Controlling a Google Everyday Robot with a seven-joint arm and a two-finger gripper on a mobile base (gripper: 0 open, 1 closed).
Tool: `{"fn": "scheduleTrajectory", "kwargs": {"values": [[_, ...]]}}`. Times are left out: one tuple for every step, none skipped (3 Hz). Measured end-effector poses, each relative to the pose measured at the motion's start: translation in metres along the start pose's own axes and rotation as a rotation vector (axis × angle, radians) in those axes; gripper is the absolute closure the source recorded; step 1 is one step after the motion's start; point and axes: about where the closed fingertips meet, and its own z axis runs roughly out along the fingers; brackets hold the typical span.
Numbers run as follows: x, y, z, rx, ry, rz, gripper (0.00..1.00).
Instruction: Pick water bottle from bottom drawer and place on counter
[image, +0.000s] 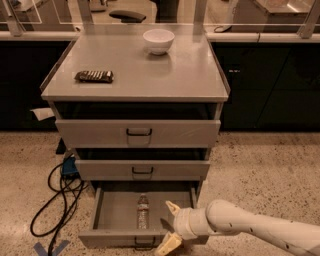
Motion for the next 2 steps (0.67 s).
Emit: {"fn": "scheduleTrajectory", "kwargs": {"values": [[-0.004, -0.061, 0.007, 0.124, -0.074, 0.008, 0.0], [-0.007, -0.103, 0.001, 0.23, -0.088, 0.051, 0.0]]}}
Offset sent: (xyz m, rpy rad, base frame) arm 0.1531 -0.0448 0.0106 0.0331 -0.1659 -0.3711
